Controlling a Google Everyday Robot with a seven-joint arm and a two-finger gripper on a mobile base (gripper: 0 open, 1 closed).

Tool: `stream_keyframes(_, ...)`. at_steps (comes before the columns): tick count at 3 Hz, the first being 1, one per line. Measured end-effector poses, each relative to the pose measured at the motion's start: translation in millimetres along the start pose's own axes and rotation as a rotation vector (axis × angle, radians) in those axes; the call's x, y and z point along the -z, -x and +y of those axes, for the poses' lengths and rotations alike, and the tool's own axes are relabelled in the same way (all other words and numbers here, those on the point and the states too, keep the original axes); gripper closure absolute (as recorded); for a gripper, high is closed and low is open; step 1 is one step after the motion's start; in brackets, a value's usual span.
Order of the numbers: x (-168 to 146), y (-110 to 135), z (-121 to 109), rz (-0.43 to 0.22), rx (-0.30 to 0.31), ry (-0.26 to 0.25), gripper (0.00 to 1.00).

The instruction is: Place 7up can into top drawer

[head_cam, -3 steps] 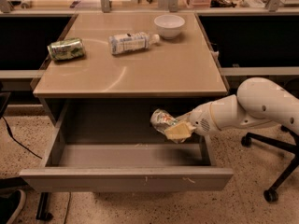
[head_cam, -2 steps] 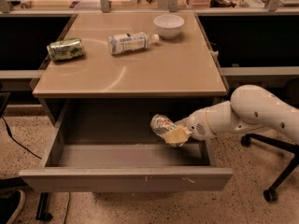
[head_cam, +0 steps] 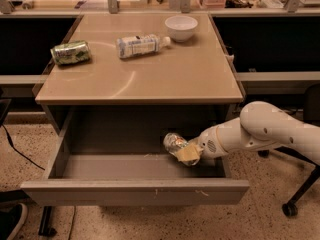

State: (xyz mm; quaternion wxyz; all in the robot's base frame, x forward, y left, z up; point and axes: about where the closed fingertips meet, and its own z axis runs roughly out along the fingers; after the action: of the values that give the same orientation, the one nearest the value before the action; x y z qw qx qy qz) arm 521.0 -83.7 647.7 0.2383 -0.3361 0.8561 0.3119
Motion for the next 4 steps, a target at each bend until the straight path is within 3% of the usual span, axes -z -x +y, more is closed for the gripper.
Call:
stream_keyframes(1, -0.1, -0.2, -0.2, 0.0, -0.001, 0.0, 0.82)
stream_keyframes(4, -0.2, -0.2, -0.1, 0.001, -0.001, 0.0, 0.13)
